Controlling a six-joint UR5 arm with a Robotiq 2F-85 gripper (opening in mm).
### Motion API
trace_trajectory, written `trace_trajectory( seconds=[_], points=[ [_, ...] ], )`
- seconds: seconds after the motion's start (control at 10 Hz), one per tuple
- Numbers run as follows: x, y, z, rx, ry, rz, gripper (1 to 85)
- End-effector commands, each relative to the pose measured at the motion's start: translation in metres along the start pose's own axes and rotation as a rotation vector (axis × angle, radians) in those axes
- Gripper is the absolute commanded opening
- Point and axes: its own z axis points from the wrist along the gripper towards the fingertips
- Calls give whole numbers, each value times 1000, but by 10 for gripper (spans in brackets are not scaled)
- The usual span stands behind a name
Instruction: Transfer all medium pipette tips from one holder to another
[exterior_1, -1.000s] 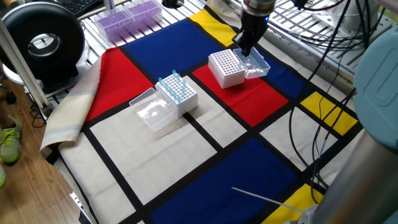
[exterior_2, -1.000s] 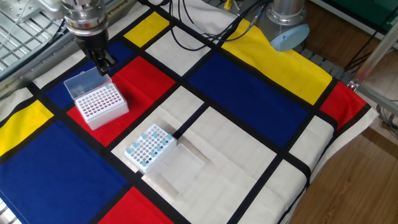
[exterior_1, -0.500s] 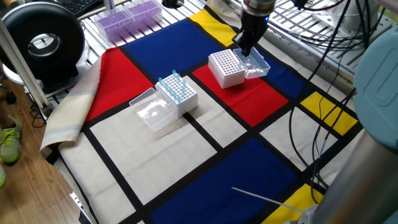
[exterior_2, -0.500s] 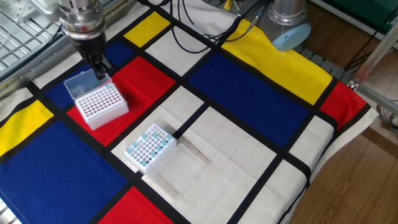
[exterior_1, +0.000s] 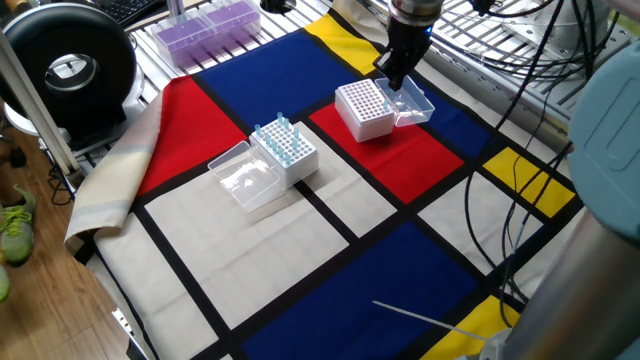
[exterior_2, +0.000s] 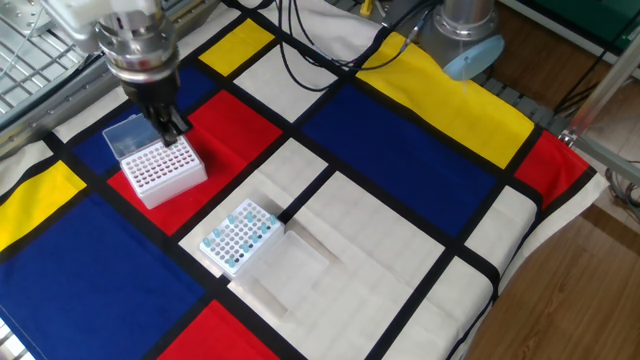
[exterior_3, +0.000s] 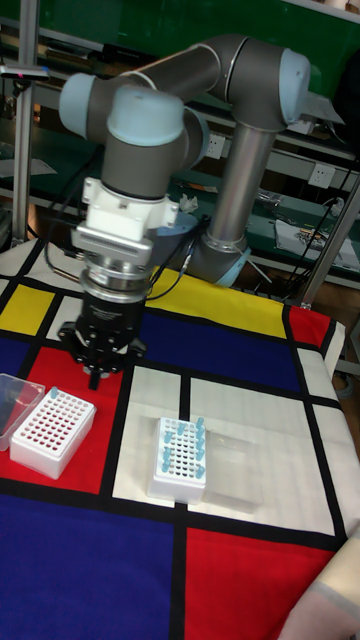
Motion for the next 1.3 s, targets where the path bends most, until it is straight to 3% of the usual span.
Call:
trace_trajectory(
  seconds=[0.0, 0.7, 1.2],
  points=[
    [3, 53, -3, -29, -4, 65, 113],
    [14, 116, -1, -37, -11, 138, 113],
    [20, 145, 3, -50, -33, 174, 113]
  ],
)
